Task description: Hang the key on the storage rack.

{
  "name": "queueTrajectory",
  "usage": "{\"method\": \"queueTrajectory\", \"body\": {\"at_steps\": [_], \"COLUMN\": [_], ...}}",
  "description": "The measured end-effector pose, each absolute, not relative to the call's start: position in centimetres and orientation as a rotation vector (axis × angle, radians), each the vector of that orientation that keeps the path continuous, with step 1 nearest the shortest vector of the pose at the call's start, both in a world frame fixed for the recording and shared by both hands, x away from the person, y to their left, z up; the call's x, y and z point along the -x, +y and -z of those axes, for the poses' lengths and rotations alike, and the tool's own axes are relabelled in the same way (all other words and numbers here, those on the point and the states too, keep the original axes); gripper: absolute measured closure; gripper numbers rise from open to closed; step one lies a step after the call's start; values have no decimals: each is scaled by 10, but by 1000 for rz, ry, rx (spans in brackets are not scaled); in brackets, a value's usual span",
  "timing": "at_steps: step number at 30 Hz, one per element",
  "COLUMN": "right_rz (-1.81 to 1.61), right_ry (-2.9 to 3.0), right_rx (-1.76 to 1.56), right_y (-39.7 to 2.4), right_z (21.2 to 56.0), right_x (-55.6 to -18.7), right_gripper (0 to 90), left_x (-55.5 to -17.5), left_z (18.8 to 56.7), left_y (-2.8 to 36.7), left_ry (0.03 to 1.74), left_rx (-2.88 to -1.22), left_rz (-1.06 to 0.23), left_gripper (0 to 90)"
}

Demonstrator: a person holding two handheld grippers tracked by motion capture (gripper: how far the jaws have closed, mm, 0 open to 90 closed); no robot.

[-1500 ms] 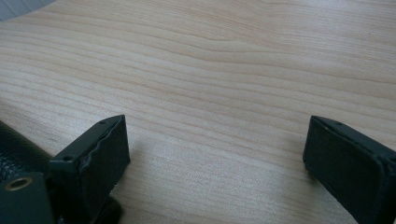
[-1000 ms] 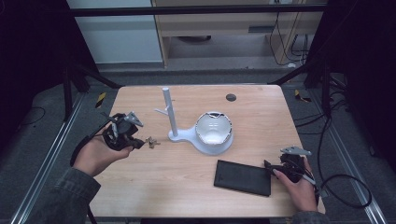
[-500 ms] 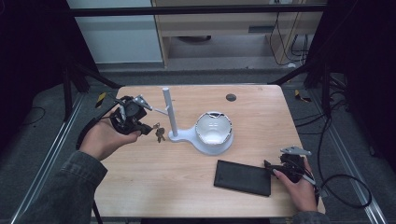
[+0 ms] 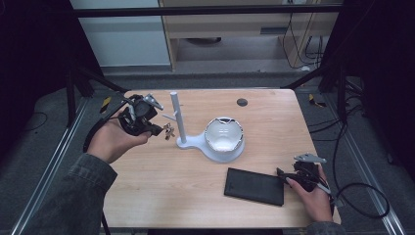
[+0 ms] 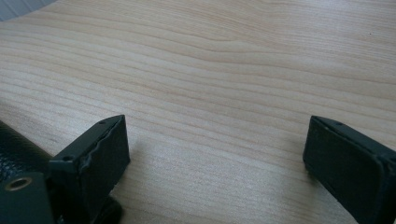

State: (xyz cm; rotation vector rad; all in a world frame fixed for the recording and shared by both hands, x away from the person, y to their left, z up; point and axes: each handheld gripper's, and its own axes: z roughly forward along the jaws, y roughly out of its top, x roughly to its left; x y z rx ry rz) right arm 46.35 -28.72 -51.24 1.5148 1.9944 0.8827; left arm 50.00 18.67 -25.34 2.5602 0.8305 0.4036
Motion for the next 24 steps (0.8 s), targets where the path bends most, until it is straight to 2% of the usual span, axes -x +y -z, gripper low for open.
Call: {"method": "queueTrajectory", "body": {"at_steps": [24], "right_rz": [-885], "right_ry": [1993], "right_rx": [-1514], "right_y": [-287], "right_z": [513], "right_x": [-464], "right_gripper": [74], "left_x": [-524], "left_z": [241], "left_y": [168], "left_ry": [867], "left_rx": [-2596], "left_rz": [-465], "left_gripper": [900]}}
